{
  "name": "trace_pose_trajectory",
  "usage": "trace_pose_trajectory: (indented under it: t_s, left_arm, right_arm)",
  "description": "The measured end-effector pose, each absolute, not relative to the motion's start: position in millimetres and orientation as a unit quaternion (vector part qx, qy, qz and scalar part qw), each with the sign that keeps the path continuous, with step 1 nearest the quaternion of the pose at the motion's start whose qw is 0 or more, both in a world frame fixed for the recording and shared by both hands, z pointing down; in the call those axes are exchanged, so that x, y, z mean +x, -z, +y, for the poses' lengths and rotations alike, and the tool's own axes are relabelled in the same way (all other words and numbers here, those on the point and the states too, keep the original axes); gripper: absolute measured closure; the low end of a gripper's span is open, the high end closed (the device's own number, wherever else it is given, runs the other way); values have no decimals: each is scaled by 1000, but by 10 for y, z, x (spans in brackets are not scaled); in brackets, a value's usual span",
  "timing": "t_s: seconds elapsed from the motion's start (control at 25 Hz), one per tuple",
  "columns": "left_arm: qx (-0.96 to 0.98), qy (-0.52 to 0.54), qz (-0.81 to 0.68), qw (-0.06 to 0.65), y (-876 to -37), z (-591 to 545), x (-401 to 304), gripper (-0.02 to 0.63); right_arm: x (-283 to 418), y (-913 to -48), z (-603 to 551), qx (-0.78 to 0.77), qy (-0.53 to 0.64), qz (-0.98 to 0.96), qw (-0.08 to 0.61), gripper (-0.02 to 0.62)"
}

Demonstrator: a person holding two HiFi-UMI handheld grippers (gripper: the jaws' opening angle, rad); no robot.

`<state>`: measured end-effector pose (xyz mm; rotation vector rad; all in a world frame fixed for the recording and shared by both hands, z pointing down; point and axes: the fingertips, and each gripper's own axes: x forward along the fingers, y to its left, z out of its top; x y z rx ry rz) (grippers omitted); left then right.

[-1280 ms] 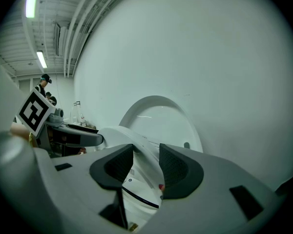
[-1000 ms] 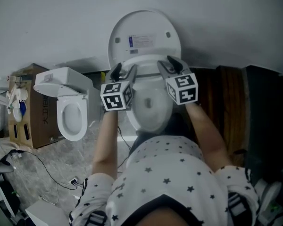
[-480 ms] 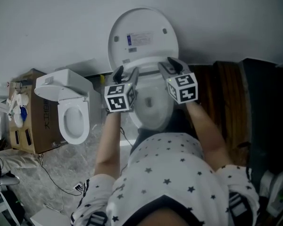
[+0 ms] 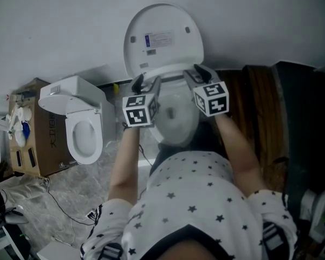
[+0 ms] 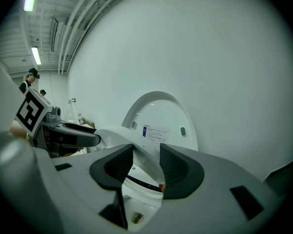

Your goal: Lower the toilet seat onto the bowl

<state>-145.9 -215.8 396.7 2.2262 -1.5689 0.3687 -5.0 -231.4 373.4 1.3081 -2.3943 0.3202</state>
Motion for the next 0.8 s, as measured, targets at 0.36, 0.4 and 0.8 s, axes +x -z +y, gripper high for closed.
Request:
trace_pose_trajectory:
  t_s: [0.36, 0.4, 0.8]
  left_arm:
    - [792, -150, -559, 196, -4048, -1989, -1425, 351]
    - [792, -151, -559, 195, -4048, -1972, -1421, 351]
    - [787, -162, -562, 197, -4134, -1725, -1362, 351]
  right_arm:
    - [-8, -3801, -2151, 462, -125, -854, 204, 419]
    - [-4, -3800, -2135, 460, -125, -855, 206, 419]
    - [41, -3894, -1885, 444, -129, -860, 216, 419]
